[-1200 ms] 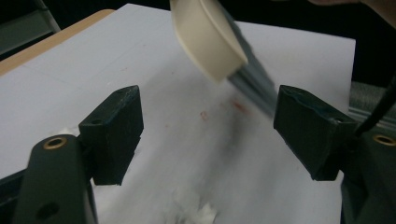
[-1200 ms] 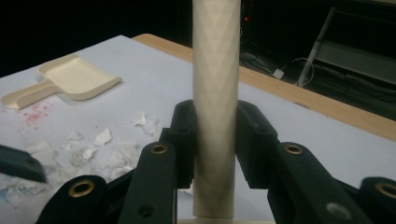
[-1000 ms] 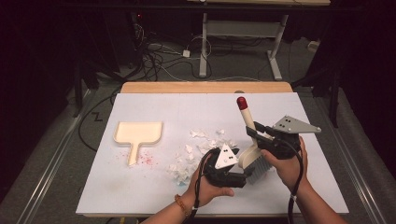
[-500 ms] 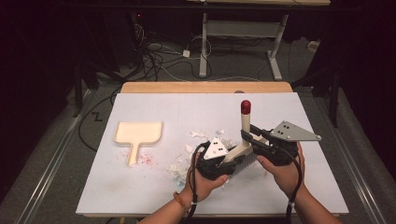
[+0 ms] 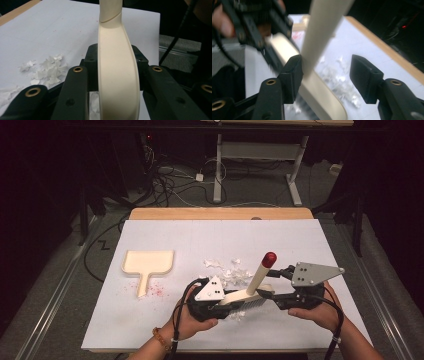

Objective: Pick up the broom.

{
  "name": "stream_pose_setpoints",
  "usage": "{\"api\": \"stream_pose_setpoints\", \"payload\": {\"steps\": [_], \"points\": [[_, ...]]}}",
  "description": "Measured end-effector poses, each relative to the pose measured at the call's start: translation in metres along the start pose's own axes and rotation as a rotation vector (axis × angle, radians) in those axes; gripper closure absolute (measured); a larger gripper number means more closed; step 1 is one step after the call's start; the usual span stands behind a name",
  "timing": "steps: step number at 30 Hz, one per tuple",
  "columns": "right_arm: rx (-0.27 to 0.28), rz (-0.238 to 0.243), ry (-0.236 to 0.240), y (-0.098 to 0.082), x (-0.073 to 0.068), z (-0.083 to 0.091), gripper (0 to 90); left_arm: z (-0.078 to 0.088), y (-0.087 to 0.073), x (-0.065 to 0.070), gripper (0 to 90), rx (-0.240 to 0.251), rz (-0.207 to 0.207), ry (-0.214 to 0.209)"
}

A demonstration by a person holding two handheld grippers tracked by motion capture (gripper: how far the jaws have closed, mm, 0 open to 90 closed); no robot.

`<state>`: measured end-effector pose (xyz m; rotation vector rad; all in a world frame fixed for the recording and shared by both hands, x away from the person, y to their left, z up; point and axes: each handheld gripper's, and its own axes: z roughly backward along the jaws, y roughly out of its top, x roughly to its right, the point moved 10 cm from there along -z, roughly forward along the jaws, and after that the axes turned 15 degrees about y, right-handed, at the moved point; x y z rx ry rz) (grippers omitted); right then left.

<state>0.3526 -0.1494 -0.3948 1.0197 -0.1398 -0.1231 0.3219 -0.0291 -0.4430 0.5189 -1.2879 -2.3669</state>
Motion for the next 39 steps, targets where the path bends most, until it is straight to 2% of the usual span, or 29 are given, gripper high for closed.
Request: {"api": "stream_pose_setpoints", "payload": {"steps": [2, 3, 5, 6, 10, 11, 12, 13, 14, 15, 17, 18, 19, 21, 22, 23, 24, 25, 27, 30, 32, 34, 35, 36, 37, 38, 39], "points": [[-0.025, 0.005, 0.061, -0.009, -0.005, -0.005, 41.8, 0.003, -0.001, 0.001, 65.2, -0.002, -0.008, -0.016], [-0.047, 0.006, 0.081, -0.013, -0.007, -0.009, 40.2, 0.007, -0.003, 0.004, 65.2, -0.005, -0.019, -0.042], [-0.065, 0.012, 0.098, -0.017, -0.008, -0.013, 39.1, 0.009, -0.004, 0.004, 65.2, -0.005, -0.027, -0.05], [-0.097, 0.02, 0.165, -0.022, -0.016, -0.023, 38.7, 0.011, -0.005, 0.007, 65.2, -0.004, -0.035, -0.082], [-0.153, 0.06, 0.3, -0.031, -0.032, -0.042, 42.0, 0.013, -0.006, 0.013, 65.1, 0.0, -0.063, -0.151], [-0.168, 0.057, 0.327, -0.034, -0.036, -0.046, 44.7, 0.012, -0.006, 0.015, 65.0, 0.0, -0.067, -0.165], [-0.168, 0.057, 0.327, -0.034, -0.036, -0.046, 44.7, 0.012, -0.006, 0.015, 65.0, 0.0, -0.067, -0.165], [-0.185, 0.058, 0.354, -0.039, -0.039, -0.053, 55.0, 0.011, -0.007, 0.017, 64.9, -0.008, -0.08, -0.188], [-0.175, 0.055, 0.374, -0.039, -0.04, -0.054, 58.7, 0.01, -0.008, 0.017, 64.9, -0.006, -0.079, -0.192], [-0.161, 0.062, 0.397, -0.038, -0.041, -0.055, 60.7, 0.01, -0.008, 0.016, 64.9, -0.009, -0.082, -0.19], [-0.163, 0.036, 0.406, -0.041, -0.043, -0.055, 66.1, 0.008, -0.01, 0.014, 63.1, -0.012, -0.087, -0.182], [-0.159, 0.06, 0.407, -0.041, -0.043, -0.057, 66.8, 0.008, -0.01, 0.012, 61.7, -0.014, -0.093, -0.166], [-0.159, 0.06, 0.407, -0.041, -0.043, -0.057, 66.8, 0.008, -0.01, 0.012, 59.1, -0.014, -0.093, -0.166], [-0.17, 0.068, 0.363, -0.043, -0.042, -0.06, 67.9, 0.009, -0.009, 0.002, 49.5, -0.014, -0.087, -0.103], [-0.172, 0.069, 0.351, -0.044, -0.041, -0.06, 67.9, 0.01, -0.009, -0.001, 45.3, -0.011, -0.087, -0.082], [-0.171, 0.063, 0.338, -0.044, -0.039, -0.059, 67.9, 0.01, -0.009, -0.001, 43.5, -0.011, -0.087, -0.082], [-0.166, 0.07, 0.327, -0.044, -0.037, -0.058, 67.9, 0.015, -0.011, -0.011, 36.7, -0.012, -0.103, 0.006], [-0.162, 0.06, 0.308, -0.044, -0.034, -0.056, 67.9, 0.017, -0.013, -0.016, 28.9, -0.021, -0.107, 0.05], [-0.144, 0.037, 0.272, -0.042, -0.028, -0.049, 67.9, 0.021, -0.02, -0.028, 26.2, -0.038, -0.121, 0.153], [-0.133, 0.023, 0.216, -0.039, -0.017, -0.04, 67.9, 0.029, -0.036, -0.044, 21.2, -0.062, -0.122, 0.256], [-0.131, 0.019, 0.182, -0.036, -0.011, -0.032, 68.0, 0.035, -0.047, -0.053, 20.4, -0.069, -0.1, 0.29], [-0.117, 0.009, 0.15, -0.034, -0.006, -0.026, 68.0, 0.042, -0.06, -0.066, 20.3, -0.089, -0.088, 0.369], [-0.109, 0.003, 0.141, -0.034, -0.004, -0.024, 67.9, 0.042, -0.06, -0.066, 20.2, -0.089, -0.088, 0.369], [-0.104, 0.002, 0.125, -0.033, -0.001, -0.022, 67.9, 0.05, -0.073, -0.076, 20.2, -0.1, -0.067, 0.423], [-0.104, 0.002, 0.125, -0.033, -0.001, -0.022, 67.9, 0.05, -0.073, -0.076, 20.2, -0.1, -0.067, 0.423], [-0.102, -0.015, 0.109, -0.034, 0.004, -0.018, 68.0, 0.058, -0.087, -0.083, 20.3, -0.109, -0.042, 0.463], [-0.1, -0.021, 0.097, -0.035, 0.006, -0.017, 68.0, 0.061, -0.094, -0.086, 20.2, -0.113, -0.033, 0.478]]}}
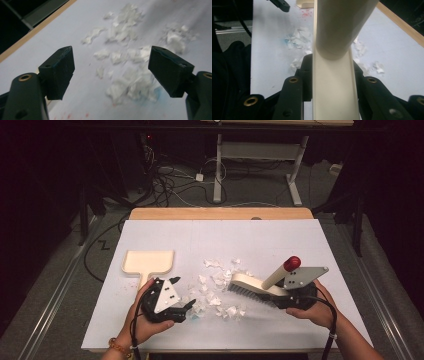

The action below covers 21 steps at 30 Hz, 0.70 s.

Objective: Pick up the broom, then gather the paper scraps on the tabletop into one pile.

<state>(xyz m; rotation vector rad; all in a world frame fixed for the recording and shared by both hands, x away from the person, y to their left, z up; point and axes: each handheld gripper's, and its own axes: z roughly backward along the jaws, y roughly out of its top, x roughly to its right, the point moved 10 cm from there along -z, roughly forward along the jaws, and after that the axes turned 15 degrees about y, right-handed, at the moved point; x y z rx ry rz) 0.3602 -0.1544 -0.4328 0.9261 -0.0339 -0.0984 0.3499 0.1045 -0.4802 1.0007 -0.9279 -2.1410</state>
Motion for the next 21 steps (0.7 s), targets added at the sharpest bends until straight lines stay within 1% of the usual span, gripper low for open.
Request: {"api": "stream_pose_setpoints", "payload": {"steps": [1, 2, 3, 4, 5, 6, 8, 9, 10, 11, 12, 13, 14, 15, 17, 18, 19, 21], "points": [[0.002, -0.006, -0.011, 0.0, 0.002, 0.002, 68.0, 0.0, 0.0, 0.0, 20.2, 0.0, 0.0, 0.0], [0.005, -0.014, -0.016, 0.0, 0.003, 0.004, 67.9, 0.002, -0.014, -0.007, 20.2, -0.012, 0.005, 0.039], [0.014, -0.014, -0.016, 0.0, 0.004, 0.006, 67.9, 0.004, -0.021, -0.01, 20.3, -0.012, 0.015, 0.055], [0.014, -0.014, -0.016, 0.0, 0.004, 0.006, 67.9, 0.004, -0.021, -0.01, 20.5, -0.012, 0.015, 0.055], [0.02, -0.014, -0.034, 0.002, 0.007, 0.011, 68.0, 0.008, -0.032, -0.013, 22.0, -0.007, 0.03, 0.072], [0.021, -0.013, -0.038, 0.002, 0.008, 0.012, 68.0, 0.01, -0.038, -0.013, 22.3, -0.012, 0.025, 0.082], [0.02, -0.016, -0.071, 0.002, 0.012, 0.016, 68.0, 0.015, -0.047, -0.014, 22.3, -0.017, 0.049, 0.08], [0.016, -0.02, -0.078, 0.001, 0.015, 0.018, 68.0, 0.017, -0.051, -0.015, 22.3, -0.016, 0.071, 0.085], [0.017, -0.025, -0.087, 0.0, 0.017, 0.02, 68.0, 0.018, -0.053, -0.018, 22.4, -0.003, 0.112, 0.102], [0.011, -0.025, -0.109, -0.002, 0.021, 0.022, 68.0, 0.019, -0.056, -0.018, 24.1, -0.002, 0.14, 0.099], [0.012, -0.036, -0.126, -0.003, 0.025, 0.025, 68.0, 0.019, -0.059, -0.018, 24.8, -0.018, 0.145, 0.111], [0.021, -0.054, -0.142, -0.005, 0.03, 0.029, 68.0, 0.02, -0.06, -0.019, 24.7, -0.021, 0.129, 0.13], [0.03, -0.072, -0.161, -0.007, 0.035, 0.033, 68.0, 0.021, -0.057, -0.021, 24.6, -0.002, 0.12, 0.14], [0.032, -0.09, -0.182, -0.009, 0.039, 0.037, 68.0, 0.023, -0.055, -0.022, 24.2, 0.003, 0.136, 0.144], [0.028, -0.123, -0.243, -0.015, 0.052, 0.044, 68.0, 0.026, -0.054, -0.024, 24.0, 0.017, 0.162, 0.145], [0.024, -0.14, -0.27, -0.018, 0.058, 0.047, 68.0, 0.026, -0.055, -0.025, 24.0, 0.016, 0.166, 0.151], [0.022, -0.157, -0.287, -0.021, 0.064, 0.049, 68.0, 0.026, -0.056, -0.027, 24.0, 0.012, 0.165, 0.159], [0.024, -0.193, -0.317, -0.027, 0.075, 0.049, 68.0, 0.025, -0.058, -0.027, 23.9, 0.002, 0.168, 0.154]]}}
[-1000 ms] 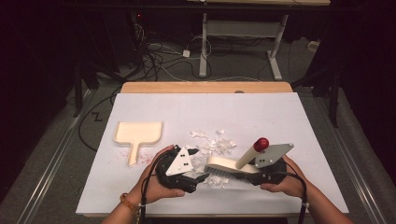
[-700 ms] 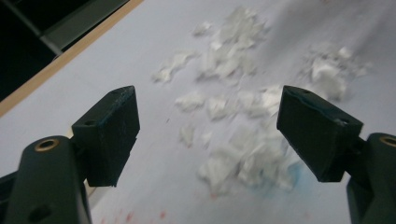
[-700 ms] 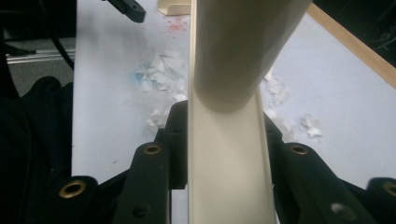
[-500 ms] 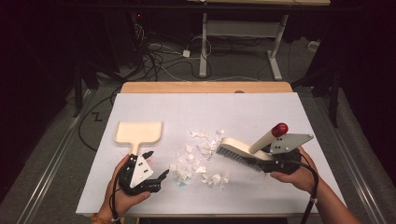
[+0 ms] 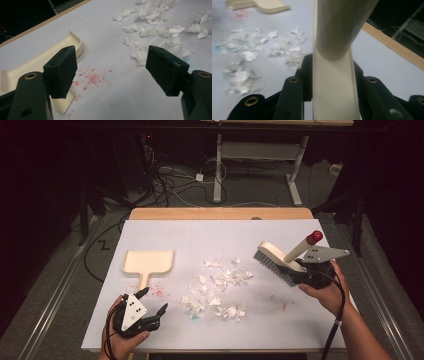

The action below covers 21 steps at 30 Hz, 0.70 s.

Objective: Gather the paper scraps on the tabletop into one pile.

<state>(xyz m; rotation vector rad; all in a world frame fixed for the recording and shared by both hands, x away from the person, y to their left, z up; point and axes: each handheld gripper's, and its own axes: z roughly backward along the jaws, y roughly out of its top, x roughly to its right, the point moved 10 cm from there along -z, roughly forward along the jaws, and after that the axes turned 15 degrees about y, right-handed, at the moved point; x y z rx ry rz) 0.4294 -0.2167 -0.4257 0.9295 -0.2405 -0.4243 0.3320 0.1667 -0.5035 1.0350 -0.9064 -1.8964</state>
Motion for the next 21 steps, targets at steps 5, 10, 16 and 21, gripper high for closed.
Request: {"api": "stream_pose_setpoints", "payload": {"steps": [5, 10, 16, 21], "points": [[-0.06, -0.035, -0.062, -0.005, 0.024, -0.022, 68.0, -0.003, -0.005, 0.001, 23.3, -0.025, -0.014, 0.001], [-0.166, 0.0, -0.163, -0.007, 0.044, -0.052, 68.1, -0.003, -0.006, 0.001, 23.2, -0.034, -0.014, 0.006], [-0.214, 0.028, -0.229, -0.009, 0.058, -0.083, 68.1, -0.004, -0.009, 0.003, 23.3, -0.047, -0.026, 0.009], [-0.218, 0.014, -0.226, -0.011, 0.058, -0.106, 68.1, -0.003, -0.01, 0.0, 23.4, -0.045, -0.019, 0.018]]}}
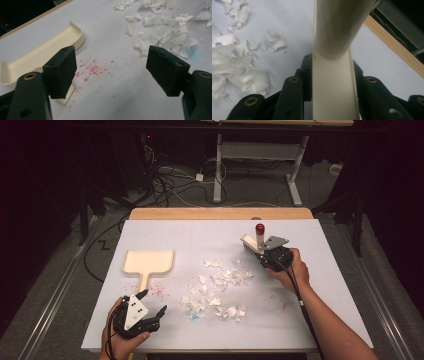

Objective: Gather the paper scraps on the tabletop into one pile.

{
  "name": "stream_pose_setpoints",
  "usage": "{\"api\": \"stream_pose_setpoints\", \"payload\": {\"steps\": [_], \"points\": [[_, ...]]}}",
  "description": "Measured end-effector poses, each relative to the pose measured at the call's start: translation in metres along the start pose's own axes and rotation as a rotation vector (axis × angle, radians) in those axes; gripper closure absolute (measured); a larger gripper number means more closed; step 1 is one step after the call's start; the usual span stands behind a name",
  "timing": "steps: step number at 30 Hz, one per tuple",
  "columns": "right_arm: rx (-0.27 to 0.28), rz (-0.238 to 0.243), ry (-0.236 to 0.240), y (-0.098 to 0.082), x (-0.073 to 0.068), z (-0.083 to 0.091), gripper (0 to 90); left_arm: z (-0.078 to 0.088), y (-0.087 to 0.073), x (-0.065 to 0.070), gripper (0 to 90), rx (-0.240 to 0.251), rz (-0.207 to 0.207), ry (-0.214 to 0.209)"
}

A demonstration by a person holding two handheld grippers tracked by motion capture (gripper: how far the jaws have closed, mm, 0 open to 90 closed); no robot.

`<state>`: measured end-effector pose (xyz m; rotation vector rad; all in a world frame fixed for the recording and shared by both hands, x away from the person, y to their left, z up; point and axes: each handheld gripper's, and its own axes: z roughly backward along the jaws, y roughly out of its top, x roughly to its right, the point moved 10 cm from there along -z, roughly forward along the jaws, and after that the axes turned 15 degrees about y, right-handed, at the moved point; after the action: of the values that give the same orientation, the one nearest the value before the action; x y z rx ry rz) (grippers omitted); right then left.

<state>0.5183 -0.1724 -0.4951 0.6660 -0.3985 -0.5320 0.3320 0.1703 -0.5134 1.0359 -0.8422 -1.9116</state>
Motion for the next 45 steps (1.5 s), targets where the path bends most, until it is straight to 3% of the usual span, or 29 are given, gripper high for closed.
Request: {"api": "stream_pose_setpoints", "payload": {"steps": [3, 9, 12, 16, 18, 19, 24, 30, 35, 38, 43, 45], "points": [[0.017, -0.016, 0.028, 0.006, -0.008, -0.01, 68.1, -0.001, 0.0, 0.0, 23.5, -0.002, 0.006, -0.001], [-0.018, 0.067, 0.062, 0.014, -0.033, -0.019, 68.1, -0.002, -0.001, 0.002, 23.5, -0.01, -0.012, -0.012], [0.004, 0.068, 0.114, 0.016, -0.047, -0.016, 68.1, -0.002, -0.001, 0.002, 23.5, -0.009, -0.01, -0.013], [0.01, 0.092, 0.155, 0.015, -0.062, -0.012, 68.0, -0.002, -0.002, 0.002, 23.5, -0.012, -0.013, -0.016], [0.026, 0.094, 0.2, 0.013, -0.074, -0.007, 68.0, -0.001, -0.002, 0.003, 23.5, -0.015, -0.011, -0.02], [0.048, 0.086, 0.25, 0.009, -0.087, -0.002, 67.9, 0.0, -0.001, 0.003, 23.4, -0.018, 0.007, -0.031], [0.053, 0.126, 0.292, -0.003, -0.111, 0.011, 67.7, 0.002, 0.002, 0.006, 23.3, -0.006, 0.017, -0.041], [0.063, 0.159, 0.363, -0.003, -0.134, 0.029, 68.0, 0.002, 0.003, 0.006, 23.3, -0.007, 0.051, -0.065], [0.067, 0.184, 0.343, 0.001, -0.136, 0.036, 68.1, 0.003, 0.004, 0.006, 23.3, -0.005, 0.06, -0.069], [0.122, 0.188, 0.322, 0.012, -0.132, 0.045, 68.1, 0.003, 0.005, 0.007, 23.3, -0.002, 0.062, -0.072], [0.157, 0.185, 0.271, 0.031, -0.112, 0.05, 68.1, 0.0, 0.002, 0.007, 23.4, -0.017, 0.042, -0.058], [0.165, 0.174, 0.254, 0.037, -0.103, 0.046, 68.1, -0.002, -0.001, 0.006, 23.4, -0.029, 0.012, -0.038]]}}
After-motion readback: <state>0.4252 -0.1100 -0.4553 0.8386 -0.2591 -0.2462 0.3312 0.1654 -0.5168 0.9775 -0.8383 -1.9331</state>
